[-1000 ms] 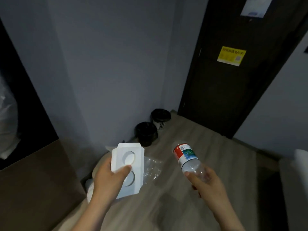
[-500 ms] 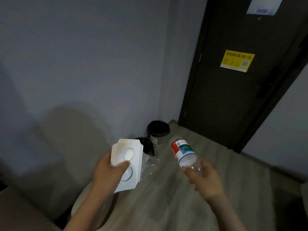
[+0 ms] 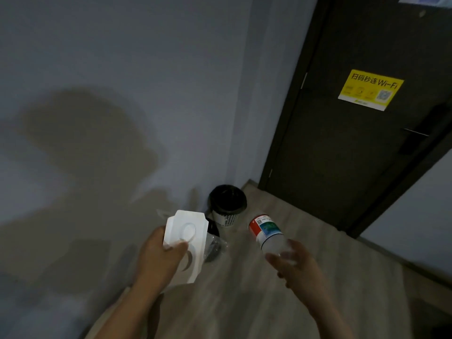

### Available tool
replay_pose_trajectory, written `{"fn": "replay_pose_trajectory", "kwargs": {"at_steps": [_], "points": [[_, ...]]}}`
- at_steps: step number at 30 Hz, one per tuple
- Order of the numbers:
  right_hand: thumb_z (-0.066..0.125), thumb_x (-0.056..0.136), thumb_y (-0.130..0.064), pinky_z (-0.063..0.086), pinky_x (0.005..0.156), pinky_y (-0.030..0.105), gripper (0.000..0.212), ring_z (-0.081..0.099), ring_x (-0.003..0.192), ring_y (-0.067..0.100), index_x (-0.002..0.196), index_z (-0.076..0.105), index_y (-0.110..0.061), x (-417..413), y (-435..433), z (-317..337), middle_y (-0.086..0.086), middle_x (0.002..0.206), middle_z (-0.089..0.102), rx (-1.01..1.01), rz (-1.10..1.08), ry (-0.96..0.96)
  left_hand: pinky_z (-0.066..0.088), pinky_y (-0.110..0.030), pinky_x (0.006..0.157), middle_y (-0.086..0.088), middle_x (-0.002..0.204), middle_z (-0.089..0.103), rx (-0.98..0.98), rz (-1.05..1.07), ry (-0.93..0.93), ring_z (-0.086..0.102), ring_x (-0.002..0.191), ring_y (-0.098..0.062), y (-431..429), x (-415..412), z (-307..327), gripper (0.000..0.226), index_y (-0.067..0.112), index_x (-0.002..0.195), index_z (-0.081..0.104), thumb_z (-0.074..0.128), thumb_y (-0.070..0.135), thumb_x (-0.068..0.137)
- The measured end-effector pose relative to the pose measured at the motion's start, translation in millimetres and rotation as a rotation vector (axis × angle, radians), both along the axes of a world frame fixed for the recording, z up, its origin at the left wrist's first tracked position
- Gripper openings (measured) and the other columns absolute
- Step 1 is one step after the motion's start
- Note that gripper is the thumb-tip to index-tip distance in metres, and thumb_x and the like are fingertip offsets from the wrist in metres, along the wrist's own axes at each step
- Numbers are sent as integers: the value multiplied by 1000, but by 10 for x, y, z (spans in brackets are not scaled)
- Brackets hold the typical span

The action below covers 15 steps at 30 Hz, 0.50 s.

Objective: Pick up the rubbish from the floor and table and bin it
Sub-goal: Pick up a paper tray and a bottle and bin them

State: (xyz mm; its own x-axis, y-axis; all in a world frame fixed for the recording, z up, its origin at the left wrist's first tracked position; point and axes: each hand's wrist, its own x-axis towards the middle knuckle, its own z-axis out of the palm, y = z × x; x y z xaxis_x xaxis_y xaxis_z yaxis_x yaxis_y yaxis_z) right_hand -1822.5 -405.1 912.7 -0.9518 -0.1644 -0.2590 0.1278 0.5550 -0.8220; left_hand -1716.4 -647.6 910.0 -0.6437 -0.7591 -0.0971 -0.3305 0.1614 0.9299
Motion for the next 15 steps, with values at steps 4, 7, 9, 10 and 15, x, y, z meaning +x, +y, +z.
{"fn": "replay_pose_trajectory", "kwargs": {"at_steps": [4, 7, 9, 10, 15], "points": [[72, 76, -49, 55, 84, 40, 75, 62, 97, 15, 139, 37, -29, -498, -348, -5, -6, 114, 57, 35, 10, -20, 38, -19, 56, 17, 80, 56, -33, -31, -20, 52, 71, 1, -385, -553, -12, 26, 26, 94, 56, 71, 11, 77], [73, 75, -48, 55, 85, 40, 77, 63, 97, 15, 140, 36, -29, -829, -540, -86, -7, 110, 56, 42, 8, -59, 37, -18, 55, 20, 79, 56, -32, -56, -40, 52, 71, 3, -555, -866, -62, 26, 31, 90, 55, 70, 14, 78], [73, 76, -47, 55, 85, 40, 75, 62, 98, 16, 139, 37, -28, -1046, -654, -152, -6, 111, 56, 52, 10, -73, 35, -17, 54, 20, 77, 55, -25, -66, -65, 52, 70, 3, -658, -1052, -120, 27, 35, 84, 52, 70, 14, 79], [73, 76, -46, 55, 84, 39, 74, 62, 98, 16, 139, 38, -28, -1165, -709, -188, -6, 113, 56, 54, 14, -83, 35, -17, 54, 19, 78, 55, -13, -61, -77, 52, 70, 3, -714, -1151, -159, 25, 33, 85, 53, 69, 14, 80], [74, 77, -43, 49, 67, 27, 74, 62, 96, 16, 139, 37, -26, -1879, -949, -360, -4, 114, 57, 59, 70, -127, 36, -16, 56, 18, 80, 53, 18, 9, -93, 50, 73, 4, -921, -1723, -309, 22, 22, 98, 55, 67, 11, 83]]}}
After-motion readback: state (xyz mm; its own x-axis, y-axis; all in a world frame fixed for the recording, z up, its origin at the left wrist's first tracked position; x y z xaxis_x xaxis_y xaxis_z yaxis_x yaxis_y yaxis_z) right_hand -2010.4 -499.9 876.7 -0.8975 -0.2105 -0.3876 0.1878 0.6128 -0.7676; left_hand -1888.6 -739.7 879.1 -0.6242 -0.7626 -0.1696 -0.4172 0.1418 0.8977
